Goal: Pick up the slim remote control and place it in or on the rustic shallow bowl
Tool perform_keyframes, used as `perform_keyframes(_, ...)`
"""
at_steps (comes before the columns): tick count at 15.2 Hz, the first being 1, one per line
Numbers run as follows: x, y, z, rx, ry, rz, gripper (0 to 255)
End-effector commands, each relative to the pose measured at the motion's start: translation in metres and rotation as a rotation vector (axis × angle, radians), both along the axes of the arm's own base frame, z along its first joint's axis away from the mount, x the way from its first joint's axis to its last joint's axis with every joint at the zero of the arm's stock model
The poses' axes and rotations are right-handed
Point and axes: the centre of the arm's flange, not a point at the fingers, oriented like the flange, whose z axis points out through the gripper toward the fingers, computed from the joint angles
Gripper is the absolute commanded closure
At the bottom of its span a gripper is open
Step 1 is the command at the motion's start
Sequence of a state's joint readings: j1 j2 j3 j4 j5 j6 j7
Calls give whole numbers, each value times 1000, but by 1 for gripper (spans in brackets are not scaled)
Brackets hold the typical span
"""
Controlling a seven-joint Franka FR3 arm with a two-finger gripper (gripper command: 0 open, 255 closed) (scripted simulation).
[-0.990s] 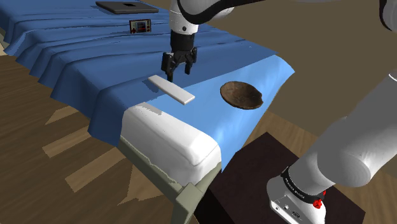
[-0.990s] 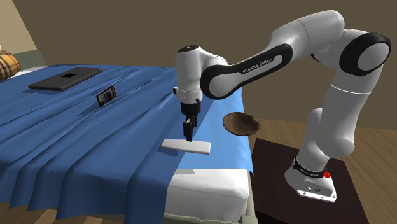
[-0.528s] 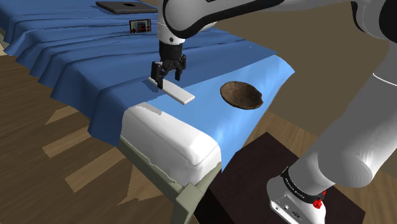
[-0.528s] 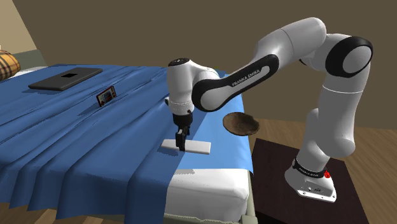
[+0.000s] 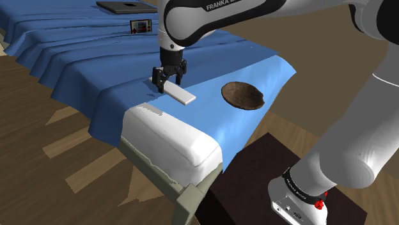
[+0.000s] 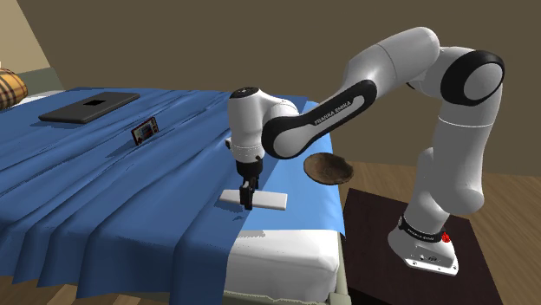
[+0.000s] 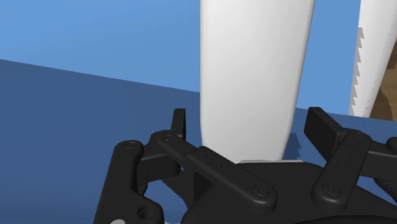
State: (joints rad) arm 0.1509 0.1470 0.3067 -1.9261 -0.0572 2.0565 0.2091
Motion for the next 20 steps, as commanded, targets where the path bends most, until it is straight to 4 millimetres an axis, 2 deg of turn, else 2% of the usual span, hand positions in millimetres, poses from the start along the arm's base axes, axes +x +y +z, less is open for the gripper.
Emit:
perform_keyframes(1,0,0,0,0,0,0,0)
perform_keyframes(2,0,0,0,0,0,0,0)
perform_keyframes(3,0,0,0,0,0,0,255)
perform_keyframes(12,0,0,0,0,0,0,255)
perform_keyframes(20,0,0,42,0,0,0,255)
